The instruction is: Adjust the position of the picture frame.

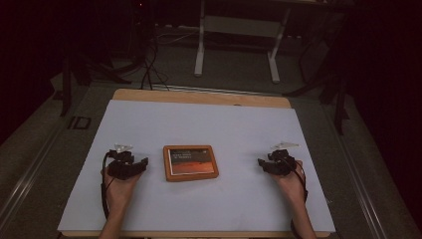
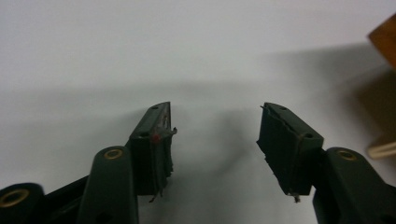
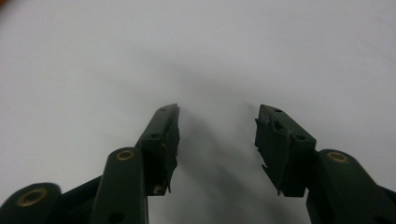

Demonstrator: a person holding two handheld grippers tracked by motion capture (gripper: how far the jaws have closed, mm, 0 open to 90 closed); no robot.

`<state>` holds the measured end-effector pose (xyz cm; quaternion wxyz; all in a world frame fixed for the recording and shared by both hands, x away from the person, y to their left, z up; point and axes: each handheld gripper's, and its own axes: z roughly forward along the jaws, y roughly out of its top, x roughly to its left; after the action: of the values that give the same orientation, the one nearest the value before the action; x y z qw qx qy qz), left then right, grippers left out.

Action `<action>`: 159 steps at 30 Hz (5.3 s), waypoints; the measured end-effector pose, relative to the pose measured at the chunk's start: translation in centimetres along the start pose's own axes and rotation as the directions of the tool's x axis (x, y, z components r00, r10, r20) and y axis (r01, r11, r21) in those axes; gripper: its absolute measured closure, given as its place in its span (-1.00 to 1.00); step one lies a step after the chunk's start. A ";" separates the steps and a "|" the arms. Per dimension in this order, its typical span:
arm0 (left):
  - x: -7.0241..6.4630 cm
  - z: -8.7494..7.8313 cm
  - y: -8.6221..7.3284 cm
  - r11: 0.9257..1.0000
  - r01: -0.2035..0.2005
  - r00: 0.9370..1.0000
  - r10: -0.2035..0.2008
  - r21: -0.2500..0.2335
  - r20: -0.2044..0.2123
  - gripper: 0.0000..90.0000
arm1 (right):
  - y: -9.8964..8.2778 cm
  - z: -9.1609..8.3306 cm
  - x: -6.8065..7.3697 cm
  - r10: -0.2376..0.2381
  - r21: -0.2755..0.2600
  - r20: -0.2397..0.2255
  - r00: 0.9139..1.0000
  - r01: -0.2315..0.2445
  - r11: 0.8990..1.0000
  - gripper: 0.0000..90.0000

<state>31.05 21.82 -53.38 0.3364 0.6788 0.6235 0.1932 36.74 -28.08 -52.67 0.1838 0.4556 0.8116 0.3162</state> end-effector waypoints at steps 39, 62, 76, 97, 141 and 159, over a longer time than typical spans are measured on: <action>-3.6 -4.6 -0.7 0.989 -0.114 0.946 0.136 -0.089 0.296 -0.07 | 7.3 3.0 6.5 -0.254 -0.074 -0.314 0.915 0.243 0.967 0.26; -7.5 -3.3 -1.8 0.981 -0.188 0.934 0.194 -0.048 0.301 -0.48 | 9.4 4.8 9.7 -0.300 -0.091 -0.379 0.875 0.288 0.953 0.13; -8.0 -2.6 -2.1 0.970 -0.244 0.928 0.236 -0.007 0.287 -0.50 | 10.3 6.3 11.1 -0.315 -0.086 -0.410 0.856 0.307 0.948 0.08; -5.8 -2.3 -1.5 0.982 -0.191 0.954 0.182 0.014 0.237 -0.44 | 11.3 7.9 11.9 -0.296 -0.065 -0.459 0.838 0.301 0.952 0.03; -3.7 -0.4 0.4 0.995 0.018 0.858 -0.067 0.099 0.509 -0.06 | 12.8 7.6 13.6 -0.381 -0.107 -0.487 0.786 0.379 0.919 -0.16; -3.3 -0.1 0.1 0.993 -0.049 0.890 -0.005 0.106 0.457 0.21 | 13.6 7.7 13.6 -0.366 -0.096 -0.529 0.766 0.374 0.922 -0.29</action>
<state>30.54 18.66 -52.71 0.4316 0.7303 0.5295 -0.0037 42.71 -8.48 -49.20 0.0043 0.1811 0.9062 0.3822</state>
